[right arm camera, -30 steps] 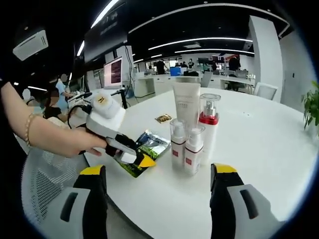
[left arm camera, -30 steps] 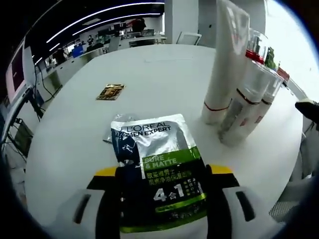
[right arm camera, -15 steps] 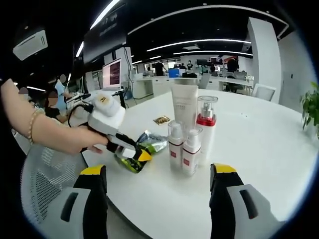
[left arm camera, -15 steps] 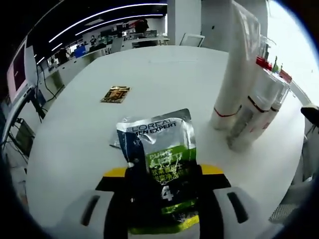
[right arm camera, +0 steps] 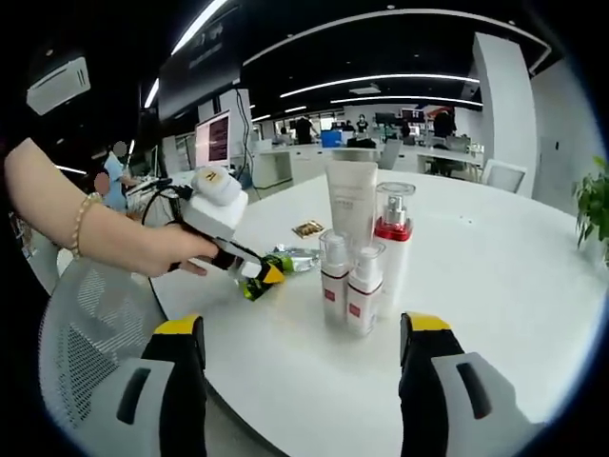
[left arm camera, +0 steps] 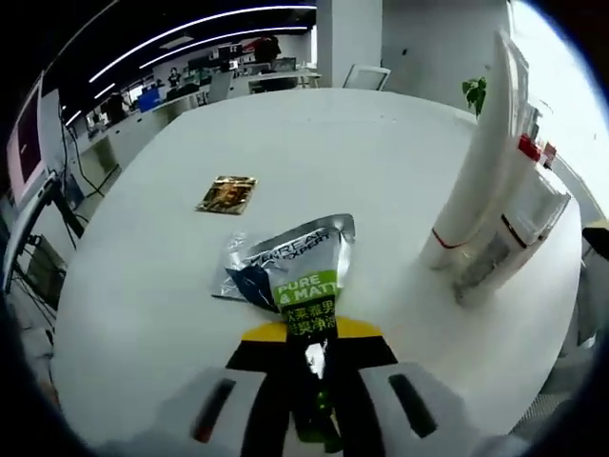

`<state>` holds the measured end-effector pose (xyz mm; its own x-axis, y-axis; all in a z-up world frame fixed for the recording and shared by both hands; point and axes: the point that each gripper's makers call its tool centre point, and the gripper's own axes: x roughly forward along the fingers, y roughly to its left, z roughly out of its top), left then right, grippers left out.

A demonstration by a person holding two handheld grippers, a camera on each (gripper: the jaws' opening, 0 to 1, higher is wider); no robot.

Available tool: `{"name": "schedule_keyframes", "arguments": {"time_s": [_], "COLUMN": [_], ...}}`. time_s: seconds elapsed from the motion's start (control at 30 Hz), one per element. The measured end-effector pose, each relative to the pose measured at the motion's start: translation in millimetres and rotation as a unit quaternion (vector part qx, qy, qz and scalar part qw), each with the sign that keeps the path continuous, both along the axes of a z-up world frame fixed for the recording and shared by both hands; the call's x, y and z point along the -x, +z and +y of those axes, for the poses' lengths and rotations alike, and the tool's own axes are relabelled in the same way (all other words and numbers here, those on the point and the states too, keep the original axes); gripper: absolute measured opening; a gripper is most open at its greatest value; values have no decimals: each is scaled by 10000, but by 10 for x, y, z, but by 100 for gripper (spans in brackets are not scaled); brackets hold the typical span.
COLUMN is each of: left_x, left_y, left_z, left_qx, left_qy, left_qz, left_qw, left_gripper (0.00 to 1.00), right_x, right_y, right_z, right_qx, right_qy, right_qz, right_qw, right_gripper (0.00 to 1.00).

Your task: Arrange the skincare products in the storage area until every visible bottle or jar stands upright without overlapping.

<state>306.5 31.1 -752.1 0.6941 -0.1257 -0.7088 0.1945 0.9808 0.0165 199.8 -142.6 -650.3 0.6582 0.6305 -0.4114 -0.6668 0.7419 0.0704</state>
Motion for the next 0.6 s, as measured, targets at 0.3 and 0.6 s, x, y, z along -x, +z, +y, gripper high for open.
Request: {"name": "schedule_keyframes", "arguments": {"time_s": [0.3,0.6], "left_x": [119,312], "left_y": [143,389], "left_z": [-73,-59], "left_qx": [51,361], "left_qy": [-334,-590], "left_qz": [-191,-523], "left_qw": [9992,9962], "left_gripper": [7,7], "right_x": [-4,-7], "right_y": [112,162], "right_z": [26,162], "right_qx": [-418,-677], "right_qy": [34,170], "right_qz": [5,38], "right_qw": [9991,9976], "right_gripper": [70,58]}}
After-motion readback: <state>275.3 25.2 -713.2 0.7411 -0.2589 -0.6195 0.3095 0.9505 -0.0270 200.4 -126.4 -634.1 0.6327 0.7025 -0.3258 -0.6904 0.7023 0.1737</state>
